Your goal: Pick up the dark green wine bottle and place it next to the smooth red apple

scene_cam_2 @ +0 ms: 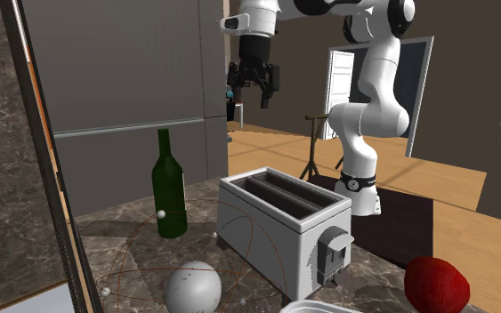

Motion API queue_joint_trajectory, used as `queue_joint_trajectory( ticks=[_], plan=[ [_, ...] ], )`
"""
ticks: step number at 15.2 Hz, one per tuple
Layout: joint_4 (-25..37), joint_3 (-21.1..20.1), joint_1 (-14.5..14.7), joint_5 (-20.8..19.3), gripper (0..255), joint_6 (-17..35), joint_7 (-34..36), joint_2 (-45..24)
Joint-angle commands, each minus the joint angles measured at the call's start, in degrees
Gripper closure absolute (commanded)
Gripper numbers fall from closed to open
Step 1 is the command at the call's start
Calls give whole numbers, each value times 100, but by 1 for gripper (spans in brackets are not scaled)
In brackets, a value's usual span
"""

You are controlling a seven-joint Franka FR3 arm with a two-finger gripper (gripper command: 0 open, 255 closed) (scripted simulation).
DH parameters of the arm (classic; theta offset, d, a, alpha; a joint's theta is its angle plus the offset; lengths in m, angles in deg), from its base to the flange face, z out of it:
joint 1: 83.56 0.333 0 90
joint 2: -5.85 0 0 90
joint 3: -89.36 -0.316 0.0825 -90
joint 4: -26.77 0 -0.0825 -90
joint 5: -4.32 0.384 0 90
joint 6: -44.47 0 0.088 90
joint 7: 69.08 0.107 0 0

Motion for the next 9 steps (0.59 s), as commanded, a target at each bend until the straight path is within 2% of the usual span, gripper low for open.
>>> queue_joint_trajectory(
  ticks=[1,5,9],
  plan=[
    [171,204,-13,71,0,188,-212,-318],
    [714,648,-46,354,0,457,-749,-1079],
    [1377,1047,-119,827,0,621,-1353,-1933]
  ],
)
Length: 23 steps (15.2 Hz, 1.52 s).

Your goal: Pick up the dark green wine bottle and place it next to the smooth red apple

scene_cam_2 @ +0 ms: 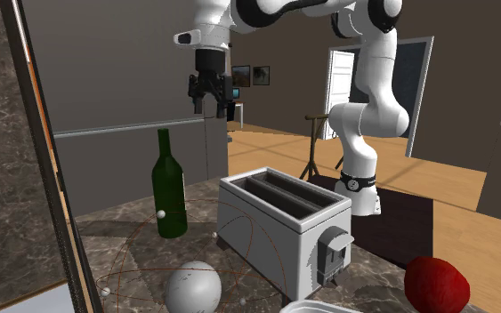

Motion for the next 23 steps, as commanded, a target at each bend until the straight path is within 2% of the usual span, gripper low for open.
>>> queue_joint_trajectory(
  ticks=[1,5,9,17,23],
  plan=[
    [379,188,-52,291,0,62,-328,-477],
    [1223,434,-301,964,0,37,-965,-1446],
    [2250,501,-748,1671,0,-167,-1514,-2472],
    [1867,433,-761,1778,0,346,-1588,-2625],
    [1867,433,-761,1778,0,346,-1588,-2625]
  ],
)
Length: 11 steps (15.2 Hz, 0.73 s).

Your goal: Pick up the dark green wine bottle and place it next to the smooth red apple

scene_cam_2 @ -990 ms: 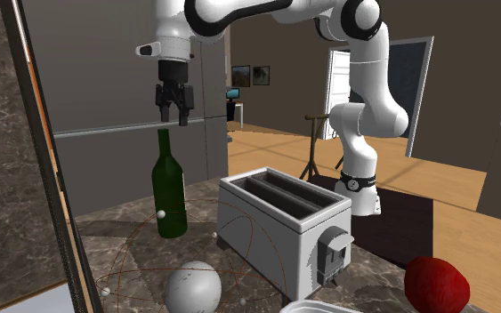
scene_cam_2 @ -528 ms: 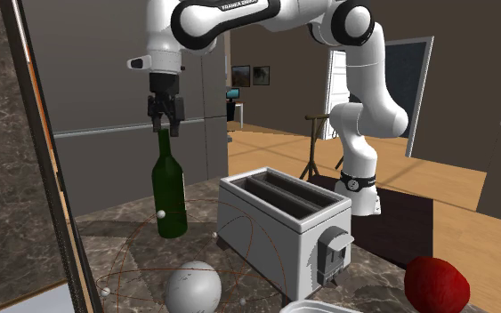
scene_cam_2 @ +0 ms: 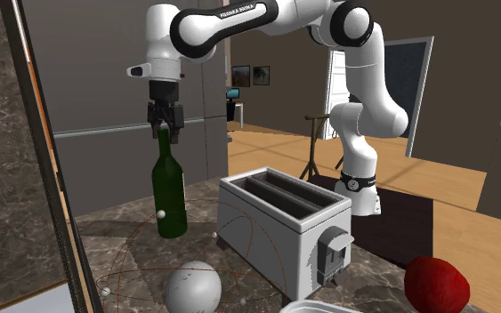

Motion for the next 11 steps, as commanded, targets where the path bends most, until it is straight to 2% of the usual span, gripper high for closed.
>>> queue_joint_trajectory(
  ticks=[1,2,3,11],
  plan=[
    [-1,0,1,0,0,2,1,0],
    [-1,0,0,0,0,1,0,0],
    [-1,0,0,0,255,1,0,0],
    [-1,0,0,0,255,1,0,0]
  ],
)
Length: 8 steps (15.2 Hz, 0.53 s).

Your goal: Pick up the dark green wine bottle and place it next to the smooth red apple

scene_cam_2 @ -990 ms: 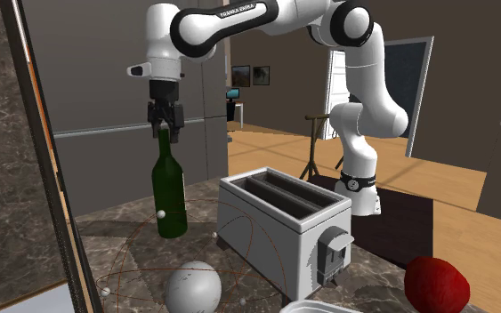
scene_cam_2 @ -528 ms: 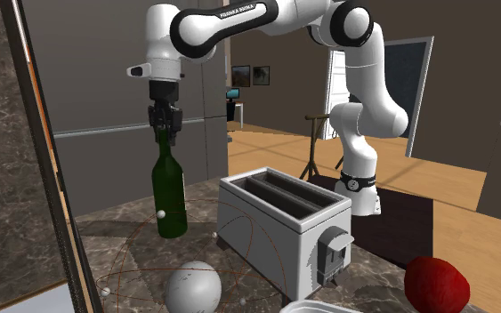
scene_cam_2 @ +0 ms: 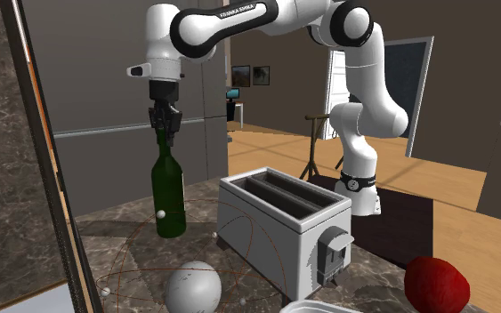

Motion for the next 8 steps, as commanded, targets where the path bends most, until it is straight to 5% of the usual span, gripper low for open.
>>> queue_joint_trajectory(
  ticks=[1,8],
  plan=[
    [-2,-1,1,0,255,0,1,-2],
    [432,33,-13,-78,255,-499,80,81]
  ],
)
